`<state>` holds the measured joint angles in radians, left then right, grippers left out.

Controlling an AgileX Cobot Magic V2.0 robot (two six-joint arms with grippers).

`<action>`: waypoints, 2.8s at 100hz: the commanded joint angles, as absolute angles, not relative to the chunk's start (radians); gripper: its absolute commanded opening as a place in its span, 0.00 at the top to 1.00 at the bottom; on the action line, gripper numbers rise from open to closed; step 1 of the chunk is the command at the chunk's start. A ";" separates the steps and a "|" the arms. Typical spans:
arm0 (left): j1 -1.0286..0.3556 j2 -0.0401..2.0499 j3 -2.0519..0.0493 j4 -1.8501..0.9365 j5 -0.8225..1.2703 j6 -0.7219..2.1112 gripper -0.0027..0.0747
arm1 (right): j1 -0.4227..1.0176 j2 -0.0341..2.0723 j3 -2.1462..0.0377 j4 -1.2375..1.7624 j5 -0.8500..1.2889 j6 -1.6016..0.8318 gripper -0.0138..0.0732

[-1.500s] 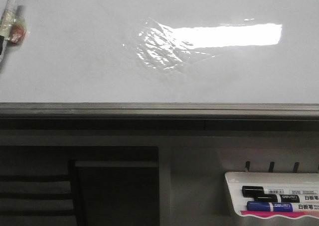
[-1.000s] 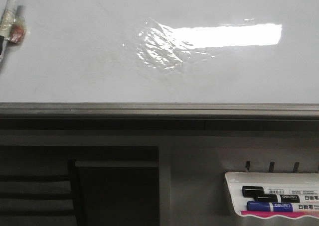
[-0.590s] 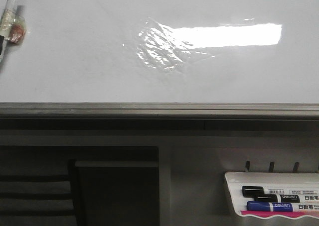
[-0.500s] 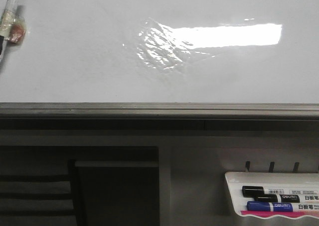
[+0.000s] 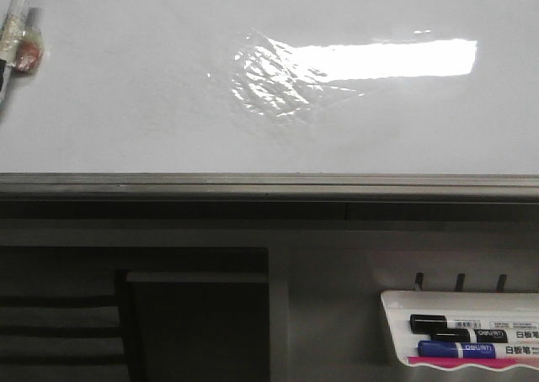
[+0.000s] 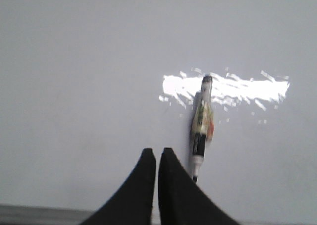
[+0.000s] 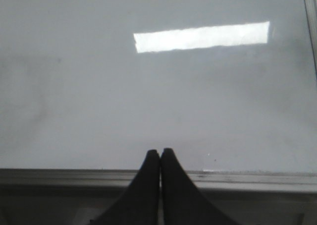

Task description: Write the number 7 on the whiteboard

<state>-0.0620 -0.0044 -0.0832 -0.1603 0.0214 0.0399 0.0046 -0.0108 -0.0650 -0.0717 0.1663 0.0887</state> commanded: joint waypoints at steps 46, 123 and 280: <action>-0.058 0.367 -0.576 -0.095 0.324 0.048 0.99 | 0.002 0.428 -0.512 -0.075 0.371 0.084 0.92; -0.058 0.454 -0.586 -0.093 0.327 0.048 0.99 | 0.002 0.538 -0.533 -0.075 0.370 0.084 0.92; -0.083 0.563 -0.586 -0.106 0.303 0.048 0.17 | 0.002 0.538 -0.533 -0.072 0.354 0.084 0.10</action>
<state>-0.0638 0.5115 -0.5490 -0.0883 0.3793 0.0532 0.0046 0.5274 -0.4984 -0.0740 0.4373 0.0887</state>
